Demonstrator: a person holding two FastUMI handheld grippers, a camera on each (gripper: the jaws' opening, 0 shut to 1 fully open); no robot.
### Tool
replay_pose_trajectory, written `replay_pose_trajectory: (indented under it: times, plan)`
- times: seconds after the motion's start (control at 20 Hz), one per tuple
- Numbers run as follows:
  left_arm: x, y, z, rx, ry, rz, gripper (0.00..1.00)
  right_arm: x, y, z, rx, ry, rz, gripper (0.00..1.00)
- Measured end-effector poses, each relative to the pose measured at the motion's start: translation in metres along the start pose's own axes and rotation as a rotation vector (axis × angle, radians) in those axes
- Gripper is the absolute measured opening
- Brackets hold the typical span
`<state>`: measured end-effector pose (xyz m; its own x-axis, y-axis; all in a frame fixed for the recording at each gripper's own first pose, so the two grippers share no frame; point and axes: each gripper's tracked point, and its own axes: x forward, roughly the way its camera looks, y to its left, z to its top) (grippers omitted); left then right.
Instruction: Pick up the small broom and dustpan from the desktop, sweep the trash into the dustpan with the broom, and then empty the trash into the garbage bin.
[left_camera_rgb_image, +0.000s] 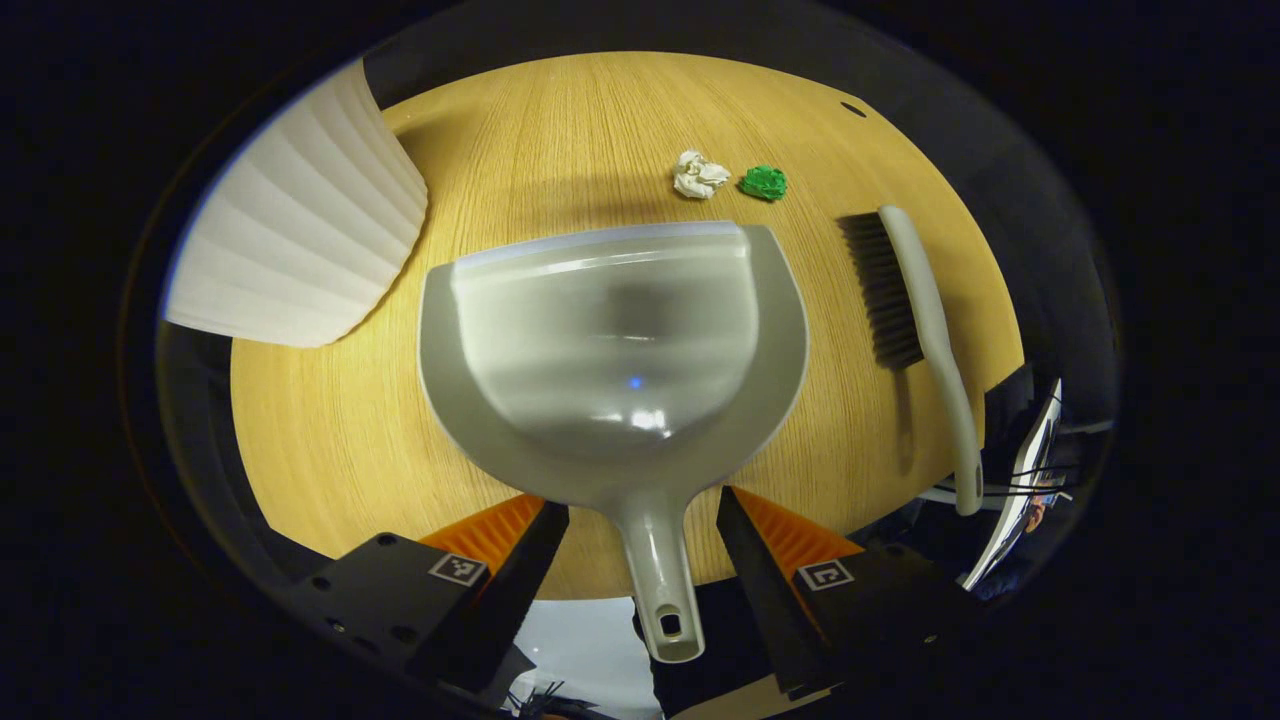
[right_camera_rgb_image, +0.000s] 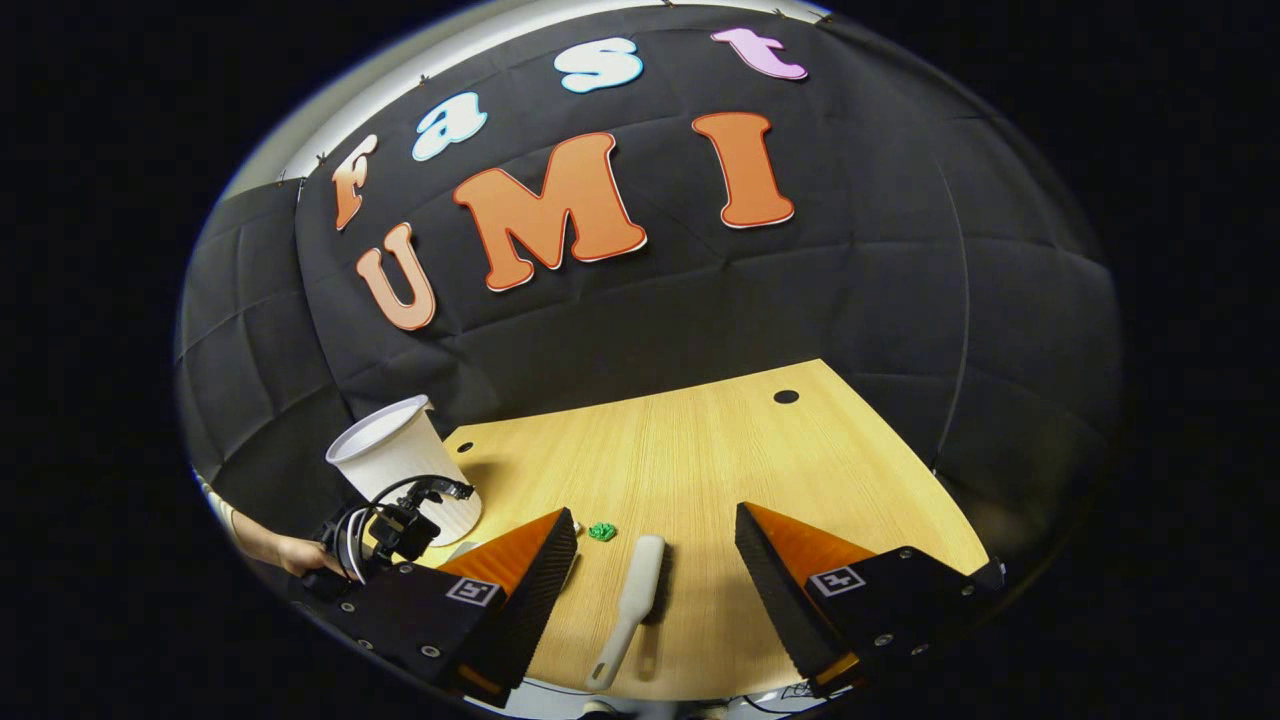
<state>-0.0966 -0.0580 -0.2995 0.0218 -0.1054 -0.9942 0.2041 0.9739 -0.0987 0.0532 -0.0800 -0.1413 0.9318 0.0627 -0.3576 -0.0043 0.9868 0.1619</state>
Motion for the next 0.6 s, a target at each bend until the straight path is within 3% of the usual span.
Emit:
replay_pose_trajectory:
  times: [0.35, 0.45, 0.5, 0.55, 0.6]
  plan:
    - [-0.003, 0.008, -0.002, -0.023, 0.020, 0.022, 0.76, 0.008, -0.013, -0.017, 0.007, 0.048, -0.018, 0.96]
    - [-0.003, 0.004, -0.002, -0.029, 0.028, 0.014, 0.61, 0.009, -0.014, -0.018, 0.011, 0.055, -0.015, 0.96]
    - [-0.003, 0.003, -0.004, -0.038, 0.030, 0.008, 0.63, 0.010, -0.013, -0.019, 0.012, 0.058, -0.011, 0.96]
    - [-0.004, 0.003, -0.004, -0.043, 0.033, 0.009, 0.53, 0.011, -0.012, -0.020, 0.012, 0.063, -0.006, 0.96]
    - [-0.005, 0.003, -0.004, -0.044, 0.033, 0.011, 0.50, 0.011, -0.011, -0.023, 0.012, 0.072, 0.001, 0.96]
